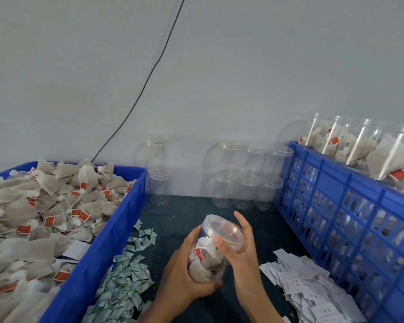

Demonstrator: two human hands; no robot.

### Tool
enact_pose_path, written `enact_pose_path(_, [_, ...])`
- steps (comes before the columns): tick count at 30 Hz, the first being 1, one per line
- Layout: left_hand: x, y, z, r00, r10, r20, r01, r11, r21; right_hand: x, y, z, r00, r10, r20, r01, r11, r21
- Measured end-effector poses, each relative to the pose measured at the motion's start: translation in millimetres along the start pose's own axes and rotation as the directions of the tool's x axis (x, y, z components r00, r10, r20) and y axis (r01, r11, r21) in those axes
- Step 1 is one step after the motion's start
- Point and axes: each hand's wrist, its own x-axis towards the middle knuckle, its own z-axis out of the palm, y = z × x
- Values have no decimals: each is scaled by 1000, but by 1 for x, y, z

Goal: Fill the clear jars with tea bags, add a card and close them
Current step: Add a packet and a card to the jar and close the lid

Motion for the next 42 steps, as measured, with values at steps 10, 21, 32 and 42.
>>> enact_pose_path(10, [29, 36, 9, 993, -25, 112, 39, 991, -132, 24, -43, -19, 1000, 17, 1, -17, 990, -139])
enact_pose_path(21, [79, 161, 32, 971, 203, 128, -196, 978, -66, 36, -159, -69, 979, -181, -90, 137, 923, -360])
enact_pose_path(32, [107, 295, 96, 896, 411, 167, -382, 907, -181, 27, -280, -148, 873, -462, -158, 329, 796, -509])
enact_pose_path(42, [112, 337, 173, 860, 478, 179, -446, 874, -193, 29, -300, -220, 762, -582, -284, 311, 714, -627])
